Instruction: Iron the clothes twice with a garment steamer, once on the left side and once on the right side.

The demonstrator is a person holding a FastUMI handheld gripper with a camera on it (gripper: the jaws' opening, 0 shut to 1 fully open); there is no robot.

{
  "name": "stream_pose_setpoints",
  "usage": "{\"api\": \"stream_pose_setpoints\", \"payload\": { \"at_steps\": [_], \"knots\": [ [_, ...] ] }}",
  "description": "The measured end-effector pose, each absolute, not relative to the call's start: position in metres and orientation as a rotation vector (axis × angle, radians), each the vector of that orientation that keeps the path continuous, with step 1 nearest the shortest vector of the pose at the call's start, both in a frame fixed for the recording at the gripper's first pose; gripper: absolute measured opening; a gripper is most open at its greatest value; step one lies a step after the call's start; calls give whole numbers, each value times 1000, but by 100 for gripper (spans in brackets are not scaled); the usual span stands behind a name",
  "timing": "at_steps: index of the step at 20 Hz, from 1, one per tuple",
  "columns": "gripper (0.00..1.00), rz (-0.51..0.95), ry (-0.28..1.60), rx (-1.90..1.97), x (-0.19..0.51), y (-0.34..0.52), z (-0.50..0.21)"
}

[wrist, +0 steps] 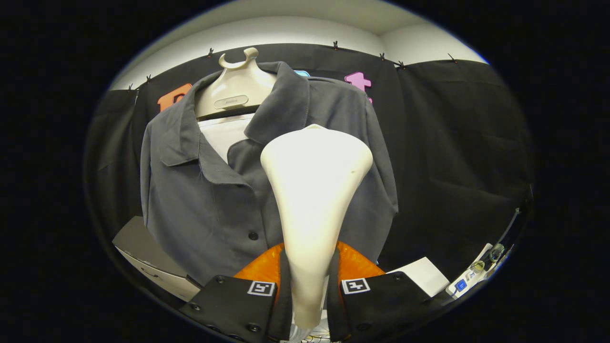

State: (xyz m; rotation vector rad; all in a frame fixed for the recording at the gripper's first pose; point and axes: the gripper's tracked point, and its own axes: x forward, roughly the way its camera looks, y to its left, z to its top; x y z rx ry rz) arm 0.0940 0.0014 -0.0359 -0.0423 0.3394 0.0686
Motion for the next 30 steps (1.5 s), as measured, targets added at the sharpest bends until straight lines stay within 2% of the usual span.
{"api": "stream_pose_setpoints", "payload": {
  "at_steps": [9, 30],
  "knots": [
    [37, 92, 387, -47, 109, -2, -67],
    [37, 99, 563, 1, 80, -20, -174]
  ]
}}
